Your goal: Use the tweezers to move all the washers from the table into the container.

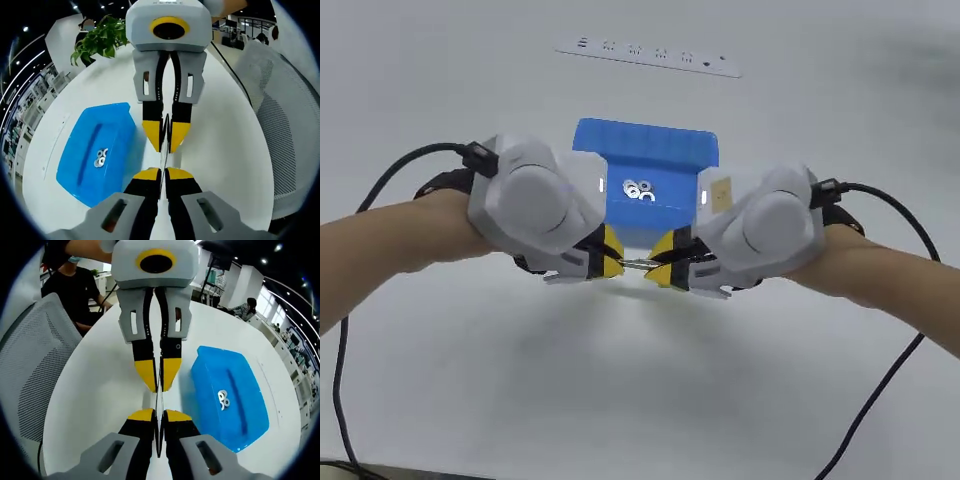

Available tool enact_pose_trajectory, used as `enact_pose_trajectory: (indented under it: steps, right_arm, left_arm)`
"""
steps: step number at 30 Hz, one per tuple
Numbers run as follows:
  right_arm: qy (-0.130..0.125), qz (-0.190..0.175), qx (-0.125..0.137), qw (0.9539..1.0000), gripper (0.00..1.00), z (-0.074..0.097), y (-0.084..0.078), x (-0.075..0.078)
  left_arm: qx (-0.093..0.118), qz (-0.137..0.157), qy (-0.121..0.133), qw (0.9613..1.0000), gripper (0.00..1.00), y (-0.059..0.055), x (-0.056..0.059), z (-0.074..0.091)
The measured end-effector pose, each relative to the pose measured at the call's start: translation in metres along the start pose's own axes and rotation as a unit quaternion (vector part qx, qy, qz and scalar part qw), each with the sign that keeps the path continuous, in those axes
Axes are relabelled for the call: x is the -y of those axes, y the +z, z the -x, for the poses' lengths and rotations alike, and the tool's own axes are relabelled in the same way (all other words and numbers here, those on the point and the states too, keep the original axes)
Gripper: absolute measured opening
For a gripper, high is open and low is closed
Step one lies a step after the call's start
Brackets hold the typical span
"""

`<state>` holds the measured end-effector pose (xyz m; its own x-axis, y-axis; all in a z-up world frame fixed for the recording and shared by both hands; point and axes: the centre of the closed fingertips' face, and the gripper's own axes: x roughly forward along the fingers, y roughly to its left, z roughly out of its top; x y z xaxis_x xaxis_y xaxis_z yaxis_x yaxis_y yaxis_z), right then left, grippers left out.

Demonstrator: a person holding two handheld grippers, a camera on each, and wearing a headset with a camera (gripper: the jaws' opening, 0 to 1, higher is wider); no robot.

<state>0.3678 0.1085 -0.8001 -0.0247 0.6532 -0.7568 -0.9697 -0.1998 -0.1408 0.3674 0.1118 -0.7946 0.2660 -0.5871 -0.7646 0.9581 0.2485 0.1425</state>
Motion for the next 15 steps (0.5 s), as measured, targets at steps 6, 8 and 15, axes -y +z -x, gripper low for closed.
enact_pose_trajectory:
  steps: [6,8,15]
  right_arm:
    - [0.001,-0.002,-0.012,0.9999,0.09,-0.0032,-0.0052,0.0014]
    - [0.003,-0.006,-0.018,0.9998,0.10,-0.0046,-0.0063,0.0022]
    - [0.006,0.004,-0.029,0.9995,0.11,-0.0048,-0.0051,0.0042]
  left_arm:
    - [-0.005,0.014,-0.007,0.9999,0.08,-0.0040,-0.0021,-0.0049]
    - [-0.007,0.016,-0.007,0.9998,0.08,-0.0050,-0.0026,-0.0056]
    - [-0.008,0.041,-0.005,0.9991,0.08,-0.0072,-0.0056,-0.0081]
